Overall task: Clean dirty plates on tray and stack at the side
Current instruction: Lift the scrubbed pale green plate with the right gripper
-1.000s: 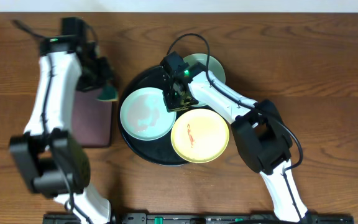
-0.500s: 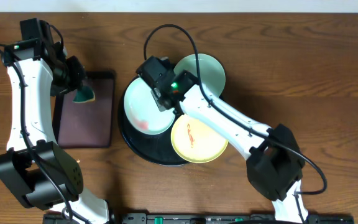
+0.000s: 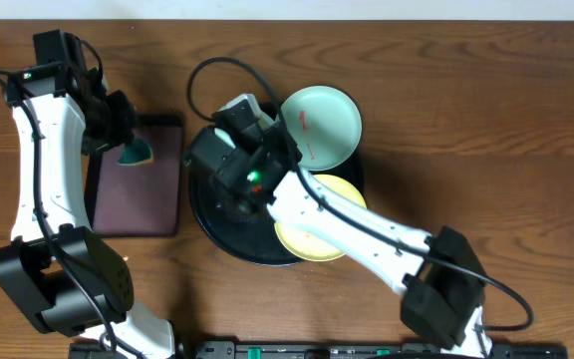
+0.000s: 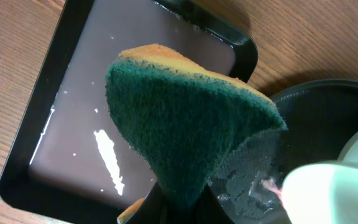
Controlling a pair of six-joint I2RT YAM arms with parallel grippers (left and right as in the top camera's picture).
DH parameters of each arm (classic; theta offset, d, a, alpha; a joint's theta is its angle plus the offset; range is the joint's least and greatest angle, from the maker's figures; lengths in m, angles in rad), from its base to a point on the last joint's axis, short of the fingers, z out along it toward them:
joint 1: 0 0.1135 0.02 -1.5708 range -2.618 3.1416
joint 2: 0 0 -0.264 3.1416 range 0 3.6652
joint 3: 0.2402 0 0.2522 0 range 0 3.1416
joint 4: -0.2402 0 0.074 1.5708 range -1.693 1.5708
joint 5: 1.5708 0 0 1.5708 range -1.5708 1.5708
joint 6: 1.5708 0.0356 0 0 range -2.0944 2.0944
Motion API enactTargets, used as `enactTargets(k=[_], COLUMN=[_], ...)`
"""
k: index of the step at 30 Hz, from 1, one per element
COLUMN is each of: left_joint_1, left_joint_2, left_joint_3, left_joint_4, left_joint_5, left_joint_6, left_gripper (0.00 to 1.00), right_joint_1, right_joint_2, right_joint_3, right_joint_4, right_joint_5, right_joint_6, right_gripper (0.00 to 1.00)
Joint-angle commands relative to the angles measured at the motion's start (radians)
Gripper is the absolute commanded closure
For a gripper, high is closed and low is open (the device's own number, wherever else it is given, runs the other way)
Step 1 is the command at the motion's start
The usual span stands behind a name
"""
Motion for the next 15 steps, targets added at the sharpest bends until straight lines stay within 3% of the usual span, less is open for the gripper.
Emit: enactTargets(k=[1,10,15], left_joint_1=[0.000,0.000,0.000], left_joint_2=[0.002,0.002,0.002], left_joint_3=[-0.008,-0.008,-0.008], left_joint_4=[-0.006,-0.007,-0.007], left_joint_5=[-0.010,-0.010,-0.010], left_joint_6=[-0.006,-0.006,-0.005], left_gripper=[0.93,0.93,0.93], right_joint_1=[0.032,0.076,0.073], right_joint_2=[-0.060,-0.108,-0.107], right_joint_3=[0.016,0.016,0.013], right_joint_4=[0.002,-0.002,-0.057], right_joint_5=[0.195,0.297,0.164], right_joint_6=[-0.012,-0.051,-0.027], right_gripper=[0.99,0.99,0.99])
